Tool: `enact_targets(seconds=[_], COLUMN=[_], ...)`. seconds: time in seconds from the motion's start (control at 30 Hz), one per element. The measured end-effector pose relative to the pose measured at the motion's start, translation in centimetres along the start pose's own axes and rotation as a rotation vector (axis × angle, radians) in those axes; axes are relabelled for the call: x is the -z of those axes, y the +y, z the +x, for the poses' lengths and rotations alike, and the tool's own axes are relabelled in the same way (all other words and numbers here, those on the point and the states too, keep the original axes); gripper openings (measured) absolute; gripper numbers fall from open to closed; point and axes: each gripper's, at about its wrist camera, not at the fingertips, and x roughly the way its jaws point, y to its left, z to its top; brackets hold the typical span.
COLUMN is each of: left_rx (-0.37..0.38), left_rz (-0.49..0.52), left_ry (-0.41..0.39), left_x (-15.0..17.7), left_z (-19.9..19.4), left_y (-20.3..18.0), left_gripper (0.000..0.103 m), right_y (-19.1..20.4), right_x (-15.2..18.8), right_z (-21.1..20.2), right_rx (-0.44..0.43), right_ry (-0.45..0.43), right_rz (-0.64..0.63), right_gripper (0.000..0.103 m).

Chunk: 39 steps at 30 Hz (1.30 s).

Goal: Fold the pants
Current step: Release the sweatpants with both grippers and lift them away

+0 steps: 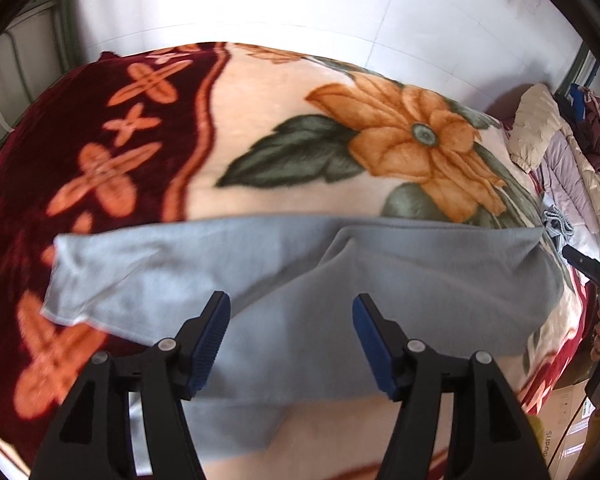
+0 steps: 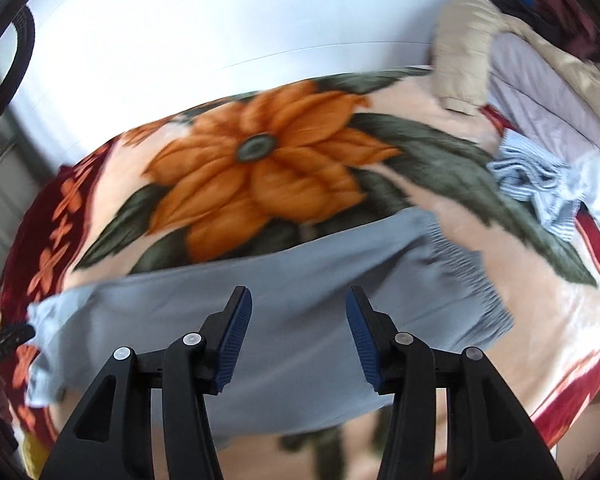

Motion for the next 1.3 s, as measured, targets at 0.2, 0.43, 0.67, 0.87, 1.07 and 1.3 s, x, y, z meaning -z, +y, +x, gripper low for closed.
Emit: enact_targets(seconds=[0.2, 0.43, 0.67, 0.87, 1.07, 1.3], left_rx=[-0.023, -0.044, -0.056, -0.066, -0.083, -0.067], left_rz=[-0.032, -0.091, -0.131, -0.185, -0.202, -0.214], left_ry=[0.000, 0.002, 0.000, 0.016, 0.045, 0.106], left_x=[2.9, 5.7, 7.9, 8.9, 8.9, 9.0], left_z=[-2.9, -5.5, -7.3, -7.0, -5.5, -2.4], left_y=[3.0, 7.1, 10.4, 13.0, 14.8, 15.8], left_gripper=[0.068, 0.068, 0.068, 0.068, 0.068, 0.068], right_y=[6.6, 12.8, 17.6, 21.3, 24.7, 27.6], right_x=[2.6, 5.5, 8.0, 10.1, 11.6, 13.1], right_z=[-0.9, -1.8, -1.7, -0.5, 2.6, 6.3], right_rx=[-0.056, -0.113, -0.150, -0.167, -0.154, -0.104], right_ry=[0.025, 0.057, 0.104, 0.152, 0.209, 0.231], right_rz=[-0.108, -0.183, -0.236, -0.302, -0.391, -0.589], right_gripper=[0.050, 0.050, 0.050, 0.050, 0.050, 0.050])
